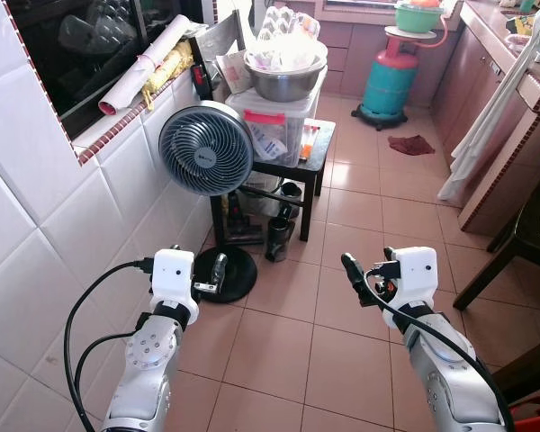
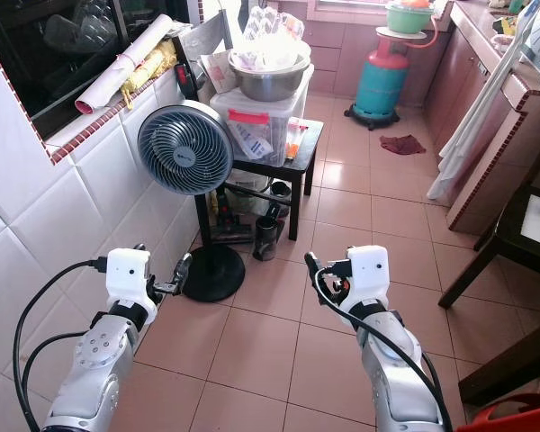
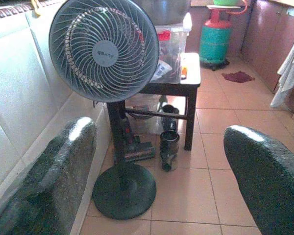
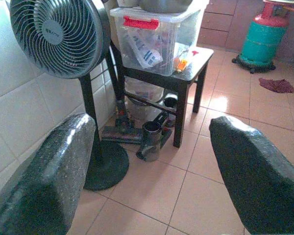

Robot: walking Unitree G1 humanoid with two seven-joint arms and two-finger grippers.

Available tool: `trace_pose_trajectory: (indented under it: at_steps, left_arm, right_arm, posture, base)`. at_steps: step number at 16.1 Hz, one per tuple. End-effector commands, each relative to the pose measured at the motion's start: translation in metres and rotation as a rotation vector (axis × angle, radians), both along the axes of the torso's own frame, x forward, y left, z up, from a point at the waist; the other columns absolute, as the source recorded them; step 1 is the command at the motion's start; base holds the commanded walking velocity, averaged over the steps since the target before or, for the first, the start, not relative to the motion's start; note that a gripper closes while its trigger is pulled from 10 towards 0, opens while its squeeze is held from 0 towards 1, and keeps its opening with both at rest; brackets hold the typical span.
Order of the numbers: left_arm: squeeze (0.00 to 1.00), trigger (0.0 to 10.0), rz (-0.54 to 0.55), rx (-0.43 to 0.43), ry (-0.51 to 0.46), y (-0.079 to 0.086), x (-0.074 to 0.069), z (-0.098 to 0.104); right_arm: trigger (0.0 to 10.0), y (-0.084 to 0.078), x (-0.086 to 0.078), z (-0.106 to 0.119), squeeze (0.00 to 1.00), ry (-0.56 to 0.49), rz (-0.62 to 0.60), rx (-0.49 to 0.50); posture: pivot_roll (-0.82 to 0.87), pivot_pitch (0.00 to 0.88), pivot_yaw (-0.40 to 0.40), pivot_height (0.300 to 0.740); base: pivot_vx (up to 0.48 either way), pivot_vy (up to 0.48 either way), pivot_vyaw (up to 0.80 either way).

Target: Setting the table

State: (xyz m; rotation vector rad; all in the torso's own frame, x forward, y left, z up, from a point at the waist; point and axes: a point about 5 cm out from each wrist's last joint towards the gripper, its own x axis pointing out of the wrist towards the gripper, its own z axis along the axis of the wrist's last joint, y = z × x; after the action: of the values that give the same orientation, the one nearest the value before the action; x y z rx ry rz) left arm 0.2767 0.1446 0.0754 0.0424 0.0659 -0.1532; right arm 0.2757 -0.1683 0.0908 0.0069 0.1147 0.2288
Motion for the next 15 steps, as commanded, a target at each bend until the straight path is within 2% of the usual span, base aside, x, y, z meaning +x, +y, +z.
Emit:
trace_pose_trajectory:
  at_steps: [1, 15]
  left_arm:
    - [0.00, 10.0, 0.123, -0.172, 0.105, 0.0253, 0.0147, -0.0109]
    - [0.00, 10.0, 0.123, -0.172, 0.105, 0.0253, 0.0147, -0.0109]
  right_arm:
    - [10.0, 0.0239, 0.0067, 0.0018, 0.00, -0.009, -0.139, -0.008]
    - [10.0, 0.0239, 0.0067, 0.0018, 0.00, -0.009, -0.139, -0.008]
  posture:
    - [-0.01, 0.000, -0.041, 0.740]
    - [-0.01, 0.000, -0.041, 0.740]
  base:
    - [0.000, 0.000, 0.00]
    - [0.000, 0.000, 0.00]
